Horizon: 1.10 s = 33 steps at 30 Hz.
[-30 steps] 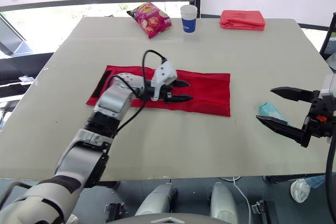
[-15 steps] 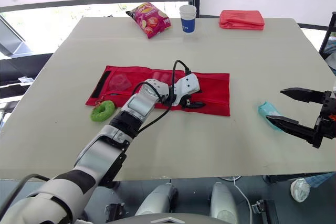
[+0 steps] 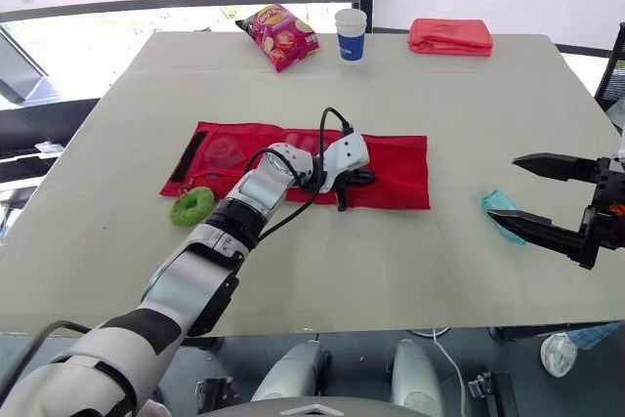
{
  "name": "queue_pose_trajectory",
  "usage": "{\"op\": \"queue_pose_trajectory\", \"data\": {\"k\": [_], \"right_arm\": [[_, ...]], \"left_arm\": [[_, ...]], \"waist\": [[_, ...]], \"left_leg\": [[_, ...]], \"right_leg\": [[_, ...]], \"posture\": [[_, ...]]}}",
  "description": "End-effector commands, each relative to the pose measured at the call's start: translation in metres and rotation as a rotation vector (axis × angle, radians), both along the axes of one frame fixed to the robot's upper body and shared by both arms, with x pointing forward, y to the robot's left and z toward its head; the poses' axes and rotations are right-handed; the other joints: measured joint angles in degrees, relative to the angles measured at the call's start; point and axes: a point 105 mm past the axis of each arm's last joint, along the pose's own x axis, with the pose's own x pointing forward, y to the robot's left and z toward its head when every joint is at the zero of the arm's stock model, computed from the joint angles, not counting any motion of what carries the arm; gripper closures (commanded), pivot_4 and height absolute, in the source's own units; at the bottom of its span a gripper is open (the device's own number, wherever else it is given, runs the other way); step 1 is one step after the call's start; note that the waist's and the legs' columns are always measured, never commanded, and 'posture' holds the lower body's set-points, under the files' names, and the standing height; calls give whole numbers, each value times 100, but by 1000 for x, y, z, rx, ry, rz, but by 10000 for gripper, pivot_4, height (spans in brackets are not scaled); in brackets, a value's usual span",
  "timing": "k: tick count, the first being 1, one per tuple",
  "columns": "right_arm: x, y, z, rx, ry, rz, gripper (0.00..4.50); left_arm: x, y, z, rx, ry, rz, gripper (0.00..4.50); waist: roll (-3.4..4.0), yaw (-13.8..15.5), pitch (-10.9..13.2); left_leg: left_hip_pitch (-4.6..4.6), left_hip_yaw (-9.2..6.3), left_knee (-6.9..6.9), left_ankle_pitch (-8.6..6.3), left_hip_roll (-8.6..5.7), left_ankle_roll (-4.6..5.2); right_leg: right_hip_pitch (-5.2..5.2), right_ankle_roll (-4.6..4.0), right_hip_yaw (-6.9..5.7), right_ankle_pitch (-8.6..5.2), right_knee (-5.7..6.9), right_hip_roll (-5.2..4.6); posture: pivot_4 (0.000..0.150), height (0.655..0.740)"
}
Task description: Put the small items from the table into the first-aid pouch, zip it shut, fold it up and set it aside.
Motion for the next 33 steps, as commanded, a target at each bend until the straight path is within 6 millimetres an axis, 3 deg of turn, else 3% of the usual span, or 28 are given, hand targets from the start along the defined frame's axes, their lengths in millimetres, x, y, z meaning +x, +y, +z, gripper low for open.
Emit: {"op": "queue_pose_trajectory", "data": {"k": [1,3,7,11,16,24,30,33], "right_arm": [[-4,-3,1,0,-23,-68,0],[-3,-11,-1,-14,-40,-150,0],[3,-40,-36,-124,52,-397,0],[14,-59,-71,-205,164,-547,0],[43,-71,-104,-232,244,-641,0],[82,-84,-131,-289,286,-733,0],[78,-79,-129,-271,298,-711,29391],[67,-77,-116,-257,209,-711,42471]], "left_arm": [[-14,-17,16,-124,45,-24,44494],[-23,-23,18,-147,66,-36,44494],[-38,-43,18,-195,101,-46,44494],[-40,-54,18,-207,104,-16,44494],[-37,-58,20,-215,97,17,44494],[-33,-66,29,-241,88,33,44494],[-34,-71,32,-254,86,24,45000],[-34,-73,34,-272,100,30,45000]], "waist": [[0,12,0],[0,31,0],[-1,81,-3],[1,104,-3],[10,58,-5],[12,108,-6],[13,110,-6],[12,131,-6]], "left_leg": [[-1,1,0,0,0,0],[-2,0,1,0,0,0],[1,1,6,0,-2,0],[1,12,6,0,-3,0],[14,24,0,0,-1,0],[8,21,-2,1,-4,-1],[5,18,-3,1,-4,-1],[3,15,-2,1,-5,-1]], "right_leg": [[-1,0,1,0,0,-3],[-3,0,1,0,2,-4],[1,2,2,1,5,-4],[-1,7,11,4,3,-7],[0,7,23,4,2,-2],[-4,7,20,5,-4,-6],[-4,7,19,5,-7,-8],[-3,8,16,5,-7,-8]], "posture": [[1500,7400],[1500,7400],[1500,7400],[1500,7400],[1500,7400],[1500,7400],[1500,7400],[1500,7400]]}}
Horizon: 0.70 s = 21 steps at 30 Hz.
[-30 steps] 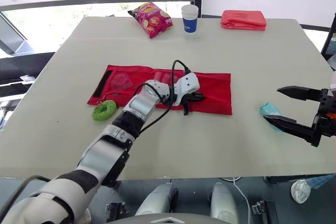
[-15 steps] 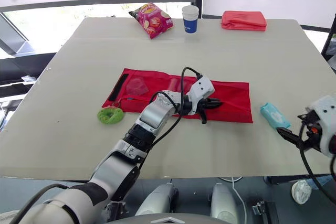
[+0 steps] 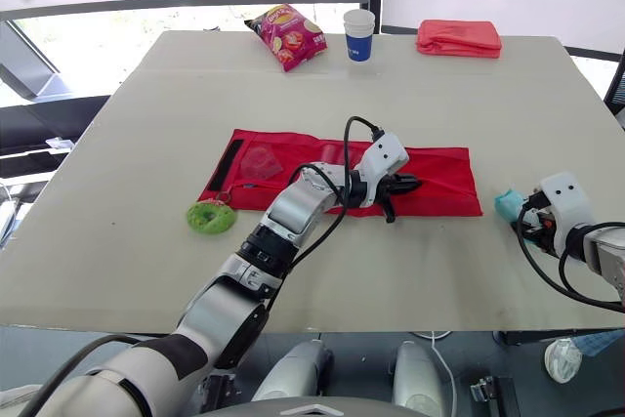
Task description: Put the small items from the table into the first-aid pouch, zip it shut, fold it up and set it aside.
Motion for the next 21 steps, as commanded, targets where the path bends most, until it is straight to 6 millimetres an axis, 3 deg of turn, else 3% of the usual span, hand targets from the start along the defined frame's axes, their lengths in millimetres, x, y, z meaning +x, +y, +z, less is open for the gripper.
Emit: {"op": "queue_pose_trajectory", "data": {"k": [1,4,7,10,13,15,18,21], "right_arm": [[-14,3,24,-5,-110,24,42790],[-39,27,40,69,-128,101,42790],[-69,79,59,177,-119,286,42790],[-57,112,70,258,-196,325,42790],[-34,130,60,308,-181,247,42790],[-24,137,41,314,-110,170,42790],[-19,137,10,231,4,75,42790],[-16,137,-1,198,39,32,42790]], "left_arm": [[-3,-9,16,-55,-22,-23,45000],[-2,-10,14,-46,-23,-17,45000],[-2,-13,12,-40,-22,-24,45000],[-3,-18,11,-37,-22,-40,45000],[-6,-24,10,-33,-31,-67,45000],[-8,-27,13,-48,-30,-77,45000],[-11,-31,19,-81,-28,-90,45000],[-13,-31,21,-92,-22,-98,45000]], "waist": [[0,6,0],[7,-16,0],[15,-51,-4],[8,-91,-3],[5,-122,-2],[4,-106,-3],[8,-87,-4],[8,-81,-5]], "left_leg": [[-1,-3,1,0,0,0],[-2,0,0,0,-2,0],[4,0,-1,-1,2,1],[13,1,-1,-1,5,2],[13,-2,-2,-1,6,1],[4,-7,-5,0,3,0],[-8,-8,-8,0,-1,1],[-5,-10,-2,0,-9,1]], "right_leg": [[0,0,-3,0,-1,-1],[-1,1,0,0,0,-1],[0,2,5,1,4,5],[6,3,11,2,7,11],[5,1,11,2,8,13],[-1,0,1,2,2,11],[-15,0,4,3,-4,-2],[-16,1,11,4,5,-5]], "posture": [[1500,7400],[1500,7400],[1500,7400],[1500,7400],[1500,7400],[1500,7400],[1500,7400],[1500,7400]]}}
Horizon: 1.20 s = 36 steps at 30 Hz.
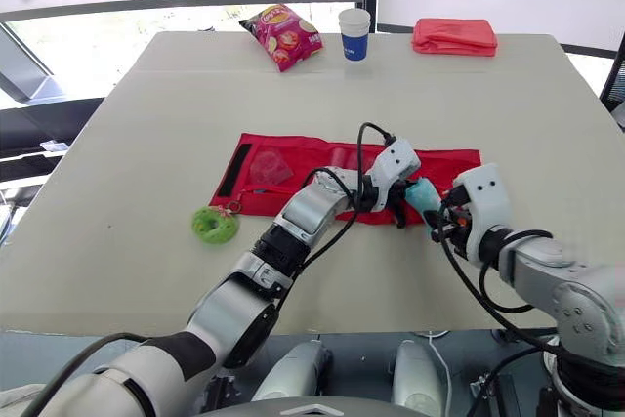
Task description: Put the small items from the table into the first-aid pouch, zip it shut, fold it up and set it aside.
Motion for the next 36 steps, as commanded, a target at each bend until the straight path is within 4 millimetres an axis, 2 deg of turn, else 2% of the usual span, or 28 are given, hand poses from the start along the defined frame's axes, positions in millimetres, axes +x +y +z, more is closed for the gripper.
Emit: {"op": "queue_pose_trajectory", "data": {"k": [1,5,7,12,16,17,18,19,20,21,22,27,30,33,35,36], "right_arm": [[3,-2,-6,-55,19,-34,42790],[21,-13,-11,-45,22,-130,42790],[35,-20,-8,-10,-3,-214,42790],[54,-25,1,63,-52,-326,42790],[61,-15,3,96,-81,-293,42790],[60,-11,2,100,-77,-272,37792],[57,-8,1,93,-79,-245,37792],[53,-4,4,99,-86,-213,30988],[50,-3,6,104,-93,-192,28310],[42,-1,10,111,-100,-148,23428],[34,-1,13,107,-106,-113,20998],[-2,-12,26,-3,-150,17,20998],[-16,-17,22,-49,-149,41,20998],[-23,-16,14,-39,-136,49,34411],[-20,-16,8,-32,-132,22,43621],[-16,-17,5,-29,-130,-1,44659]], "left_arm": [[-11,-15,29,-79,-64,-70,45000],[-16,-14,26,-77,-53,-86,45000],[-19,-13,21,-66,-42,-97,45000],[-26,-9,11,-41,-7,-105,45000],[-29,-9,9,-41,7,-103,45000],[-29,-10,10,-45,14,-100,45000],[-27,-10,11,-50,21,-92,45000],[-25,-9,12,-52,26,-84,45000],[-24,-9,12,-54,29,-79,45000],[-21,-8,13,-53,33,-71,45000],[-20,-7,13,-53,35,-67,45000],[-15,-4,13,-48,37,-58,45000],[-14,-5,14,-48,37,-60,45000],[-15,-6,15,-48,37,-68,45000],[-16,-6,15,-49,37,-71,45000],[-16,-6,16,-48,36,-72,45000]], "waist": [[9,-3,-5],[10,-82,-8],[12,-97,-11],[17,-94,-14],[18,-93,-15],[20,-97,-16],[20,-100,-16],[21,-95,-17],[21,-86,-16],[21,-96,-16],[23,-90,-16],[29,-87,-16],[28,-92,-16],[28,-100,-16],[28,-96,-16],[28,-96,-16]], "left_leg": [[0,1,0,0,0,0],[10,3,-2,0,0,0],[12,6,-2,0,2,0],[15,4,-3,0,2,0],[14,0,-5,0,2,0],[14,0,-5,0,2,0],[14,1,-6,0,2,0],[14,1,-6,0,3,0],[14,1,-6,0,3,0],[12,1,-6,0,2,0],[11,1,-6,0,2,0],[9,1,-6,-1,0,1],[9,7,-6,-1,1,2],[11,11,-6,-1,5,2],[12,10,-5,-1,5,2],[12,10,-5,-1,5,1]], "right_leg": [[0,0,1,0,1,0],[2,1,7,0,5,5],[3,0,8,0,7,7],[4,0,9,0,8,8],[1,0,13,0,8,8],[1,0,13,0,8,8],[1,0,13,0,8,8],[1,0,14,0,8,8],[1,0,12,0,8,8],[1,0,11,0,7,8],[0,0,13,0,7,8],[0,1,10,-1,4,6],[3,2,6,-1,1,9],[4,2,7,-1,3,11],[4,2,9,-1,3,11],[4,2,9,-1,3,11]], "posture": [[1500,7400],[1500,7400],[1500,7400],[1500,7400],[1500,7400],[1500,7400],[1500,7400],[1500,7400],[1500,7400],[1500,7400],[1500,7400],[1500,7400],[1500,7400],[1500,7400],[1500,7400],[1500,7400]]}}
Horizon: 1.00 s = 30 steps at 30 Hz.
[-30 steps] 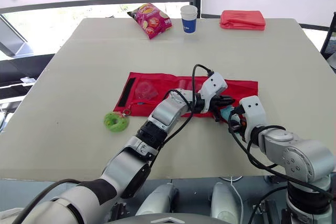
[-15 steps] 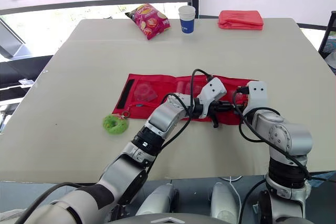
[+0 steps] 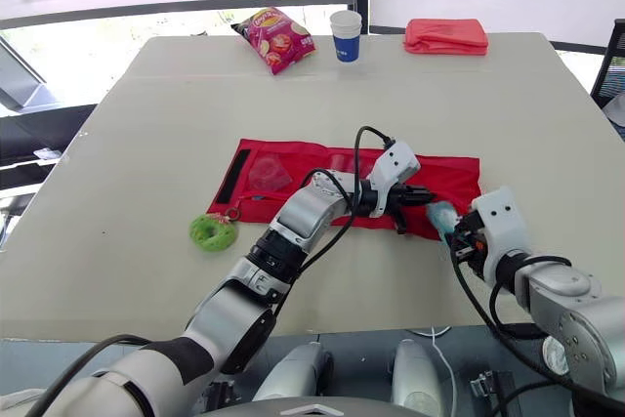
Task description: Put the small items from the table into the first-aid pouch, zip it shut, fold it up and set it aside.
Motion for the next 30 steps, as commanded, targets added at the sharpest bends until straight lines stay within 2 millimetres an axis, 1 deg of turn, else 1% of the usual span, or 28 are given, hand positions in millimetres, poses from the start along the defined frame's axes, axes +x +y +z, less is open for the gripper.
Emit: {"op": "queue_pose_trajectory", "data": {"k": [1,6,9,12,14,17,19,20,23,25,26,30], "right_arm": [[11,1,-2,7,-43,-44,44659],[45,5,-7,29,-73,-131,44659],[60,1,-8,29,-84,-207,44659],[79,7,-6,60,-120,-263,44659],[91,15,-7,77,-136,-267,44659],[99,22,-8,113,-142,-254,44659],[100,20,-9,122,-137,-261,35423],[99,20,-7,141,-139,-259,32530],[91,18,1,159,-158,-234,20228],[78,18,7,160,-168,-187,16199],[70,16,10,159,-170,-170,12982],[48,11,24,156,-198,-128,6704]], "left_arm": [[-4,-6,15,-38,-34,-34,45000],[-8,-7,14,-29,-34,-51,45000],[-8,-7,14,-30,-34,-52,45000],[-10,-7,14,-28,-31,-55,45000],[-11,-7,13,-28,-29,-58,45000],[-11,-8,12,-25,-31,-57,45000],[-9,-7,12,-23,-36,-50,45000],[-8,-7,12,-22,-38,-45,45000],[-3,-6,13,-23,-41,-29,45000],[-1,-5,14,-25,-42,-22,45000],[0,-5,14,-25,-42,-19,45000],[2,-4,13,-22,-41,-18,45000]], "waist": [[0,0,0],[0,-5,0],[1,-1,-2],[3,-4,-4],[4,-8,-4],[3,-20,-7],[4,-32,-8],[4,-30,-7],[5,-24,-7],[5,-22,-7],[7,-10,-7],[10,16,-6]], "left_leg": [[0,0,0,0,0,0],[5,-1,0,0,2,-1],[6,-4,-1,0,2,-1],[6,-6,-2,1,2,-1],[7,-6,-2,1,2,-2],[9,-6,-3,1,3,-2],[10,-6,-4,1,5,-2],[11,-5,-4,1,5,-2],[11,-4,-4,1,5,-1],[10,-5,-5,0,4,-1],[10,-5,-5,0,4,-1],[-3,-8,-4,0,-2,-1]], "right_leg": [[0,0,0,0,0,0],[0,0,3,0,1,1],[0,-1,5,0,0,2],[-1,-1,8,0,1,2],[-1,-2,8,1,2,2],[-2,-2,10,1,2,2],[-1,-2,11,1,3,5],[-1,-2,11,1,3,5],[-2,-2,13,1,4,5],[-3,-2,14,1,3,5],[-3,-2,14,1,3,5],[-6,-2,7,1,-4,1]], "posture": [[1500,7400],[1500,7400],[1500,7400],[1500,7400],[1500,7400],[1500,7400],[1500,7400],[1500,7400],[1500,7400],[1500,7400],[1500,7400],[1500,7400]]}}
